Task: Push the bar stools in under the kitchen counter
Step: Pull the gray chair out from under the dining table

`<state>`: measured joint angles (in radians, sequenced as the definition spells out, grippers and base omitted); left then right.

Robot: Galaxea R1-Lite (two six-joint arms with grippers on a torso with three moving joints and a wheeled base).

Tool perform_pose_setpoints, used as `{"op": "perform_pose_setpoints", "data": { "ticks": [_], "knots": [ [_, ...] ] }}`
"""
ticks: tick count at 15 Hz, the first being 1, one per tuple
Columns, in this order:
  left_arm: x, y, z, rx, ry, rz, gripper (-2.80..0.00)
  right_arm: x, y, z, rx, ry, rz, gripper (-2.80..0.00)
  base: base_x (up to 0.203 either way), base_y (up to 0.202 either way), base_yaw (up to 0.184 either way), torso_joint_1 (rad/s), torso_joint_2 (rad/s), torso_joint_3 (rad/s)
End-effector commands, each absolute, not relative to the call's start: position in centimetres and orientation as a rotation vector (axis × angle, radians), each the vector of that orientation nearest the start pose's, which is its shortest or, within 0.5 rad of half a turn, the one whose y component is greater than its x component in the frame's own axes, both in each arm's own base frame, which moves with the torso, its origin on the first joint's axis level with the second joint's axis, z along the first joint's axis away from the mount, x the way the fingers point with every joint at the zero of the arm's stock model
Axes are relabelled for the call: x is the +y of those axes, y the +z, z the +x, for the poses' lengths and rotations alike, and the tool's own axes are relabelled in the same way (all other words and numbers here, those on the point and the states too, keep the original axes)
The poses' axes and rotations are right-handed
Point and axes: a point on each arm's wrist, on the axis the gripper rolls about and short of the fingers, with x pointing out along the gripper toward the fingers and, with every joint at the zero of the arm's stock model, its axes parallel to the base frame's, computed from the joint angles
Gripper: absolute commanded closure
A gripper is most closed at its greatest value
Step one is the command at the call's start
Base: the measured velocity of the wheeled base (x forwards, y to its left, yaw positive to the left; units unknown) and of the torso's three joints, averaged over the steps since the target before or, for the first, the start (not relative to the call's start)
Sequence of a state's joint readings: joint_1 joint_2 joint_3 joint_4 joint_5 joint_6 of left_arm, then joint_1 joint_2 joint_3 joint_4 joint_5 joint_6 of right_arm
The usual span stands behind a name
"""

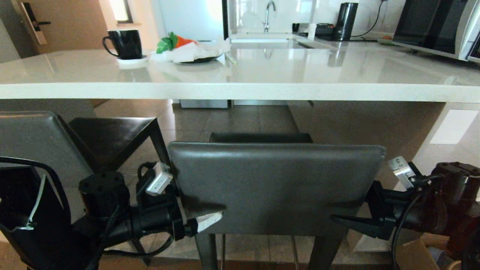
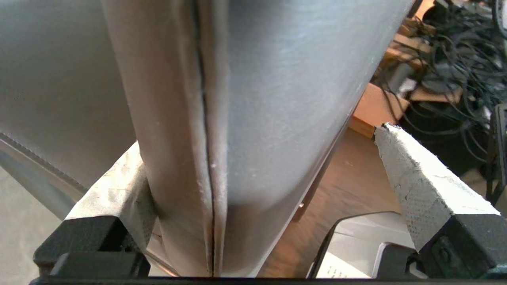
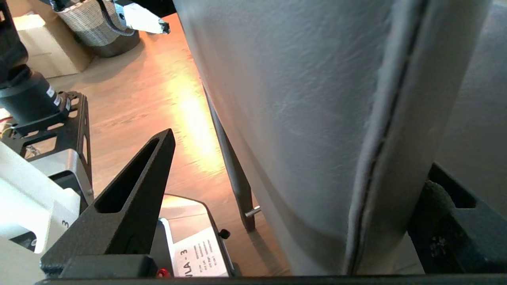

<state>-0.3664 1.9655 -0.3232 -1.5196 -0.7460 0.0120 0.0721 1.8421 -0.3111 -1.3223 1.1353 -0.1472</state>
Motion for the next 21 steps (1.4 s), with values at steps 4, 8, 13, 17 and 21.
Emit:
{"op": "perform_pose_setpoints", "data": {
  "ticks": [4, 8, 13, 17, 21],
  "knots": [
    [-11.3, 8.7, 24.8, 0.108, -1.118, -0.011, -2.80, 3.9, 9.9, 24.5, 0.095, 1.219, -0.020, -2.80, -0.194, 0.000, -0.002, 0.002, 0.00, 0.004],
    [-11.2, 8.9, 24.5, 0.107, -1.118, -0.011, -2.80, 3.9, 9.8, 24.3, 0.092, 1.213, -0.024, -2.80, -0.191, 0.000, -0.003, 0.000, 0.00, 0.006],
    [-11.6, 9.1, 23.7, 0.107, -1.113, -0.007, -2.80, 4.1, 9.9, 23.5, 0.089, 1.210, -0.029, -2.80, -0.194, 0.000, -0.002, 0.003, 0.00, 0.004],
    [-11.6, 9.1, 23.6, 0.109, -1.113, -0.007, -2.80, 4.1, 10.2, 22.8, 0.082, 1.211, -0.031, -2.80, -0.193, 0.000, -0.001, 0.002, 0.00, 0.004],
    [-11.5, 9.3, 23.5, 0.104, -1.106, -0.006, -2.80, 4.1, 10.0, 22.3, 0.094, 1.213, -0.025, -2.80, -0.194, 0.000, 0.000, 0.004, 0.00, 0.000]
  ]
}}
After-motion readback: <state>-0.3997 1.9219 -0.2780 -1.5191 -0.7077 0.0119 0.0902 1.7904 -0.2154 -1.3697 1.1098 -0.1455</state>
